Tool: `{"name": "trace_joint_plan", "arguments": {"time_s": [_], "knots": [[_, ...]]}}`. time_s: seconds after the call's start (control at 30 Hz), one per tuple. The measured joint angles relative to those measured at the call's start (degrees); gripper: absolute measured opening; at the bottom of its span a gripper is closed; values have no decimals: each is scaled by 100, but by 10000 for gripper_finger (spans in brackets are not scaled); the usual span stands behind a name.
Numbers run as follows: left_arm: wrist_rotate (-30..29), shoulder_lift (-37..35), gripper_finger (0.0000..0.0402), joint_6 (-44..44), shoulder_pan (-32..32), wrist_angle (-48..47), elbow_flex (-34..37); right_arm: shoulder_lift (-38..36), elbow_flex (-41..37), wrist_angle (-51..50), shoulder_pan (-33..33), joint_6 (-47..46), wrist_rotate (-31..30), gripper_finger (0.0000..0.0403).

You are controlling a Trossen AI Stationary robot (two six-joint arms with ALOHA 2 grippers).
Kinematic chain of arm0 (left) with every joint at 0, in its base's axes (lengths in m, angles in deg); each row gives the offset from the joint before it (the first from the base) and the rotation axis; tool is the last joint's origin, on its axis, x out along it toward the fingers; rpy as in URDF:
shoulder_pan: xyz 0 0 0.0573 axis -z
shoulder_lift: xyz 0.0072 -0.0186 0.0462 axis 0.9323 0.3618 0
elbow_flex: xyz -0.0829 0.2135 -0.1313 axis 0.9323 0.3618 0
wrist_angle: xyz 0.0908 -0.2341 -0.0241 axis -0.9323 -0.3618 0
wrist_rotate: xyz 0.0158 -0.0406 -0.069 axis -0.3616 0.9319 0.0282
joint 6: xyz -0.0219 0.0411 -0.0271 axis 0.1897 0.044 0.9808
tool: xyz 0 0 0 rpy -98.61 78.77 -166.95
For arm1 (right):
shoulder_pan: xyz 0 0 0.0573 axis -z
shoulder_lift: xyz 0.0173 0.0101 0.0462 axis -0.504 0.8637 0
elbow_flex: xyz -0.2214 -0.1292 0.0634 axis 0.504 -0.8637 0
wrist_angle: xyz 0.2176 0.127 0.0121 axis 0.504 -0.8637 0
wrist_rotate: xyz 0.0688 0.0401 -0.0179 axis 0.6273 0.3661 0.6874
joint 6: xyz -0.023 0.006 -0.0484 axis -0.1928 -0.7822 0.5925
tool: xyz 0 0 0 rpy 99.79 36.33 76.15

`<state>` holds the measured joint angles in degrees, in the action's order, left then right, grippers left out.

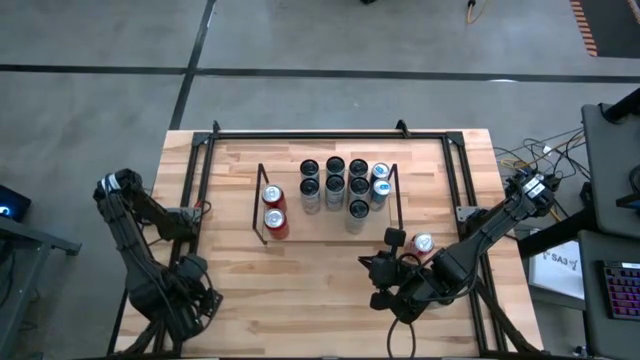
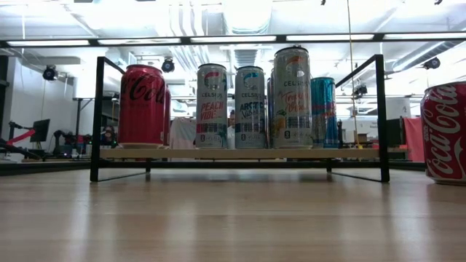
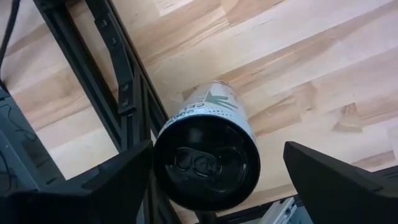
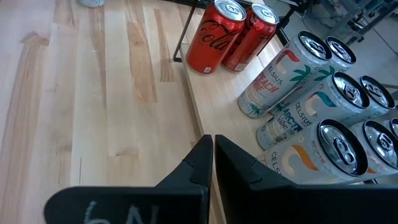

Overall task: Place canned beverage on shelf
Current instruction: Put the white and pink soda can on the shelf aligned with the other white and pink soda can

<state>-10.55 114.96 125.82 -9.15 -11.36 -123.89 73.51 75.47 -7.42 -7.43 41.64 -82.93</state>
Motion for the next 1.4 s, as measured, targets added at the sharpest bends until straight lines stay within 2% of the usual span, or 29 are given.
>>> {"name": "trace_joint_plan", "arguments": {"time_s": [0.8,0.97,1.17,1.4], "knots": [[1,0,341,0,33,662,675,0,-4,2,0,-4,1,9],[1,-1,308,1,33,801,838,0,-4,2,0,-24,2,9],[4,-7,239,2,33,898,920,0,-4,2,0,-19,2,9],[4,0,239,-6,33,914,808,0,-4,0,-2,36,2,9]]}}
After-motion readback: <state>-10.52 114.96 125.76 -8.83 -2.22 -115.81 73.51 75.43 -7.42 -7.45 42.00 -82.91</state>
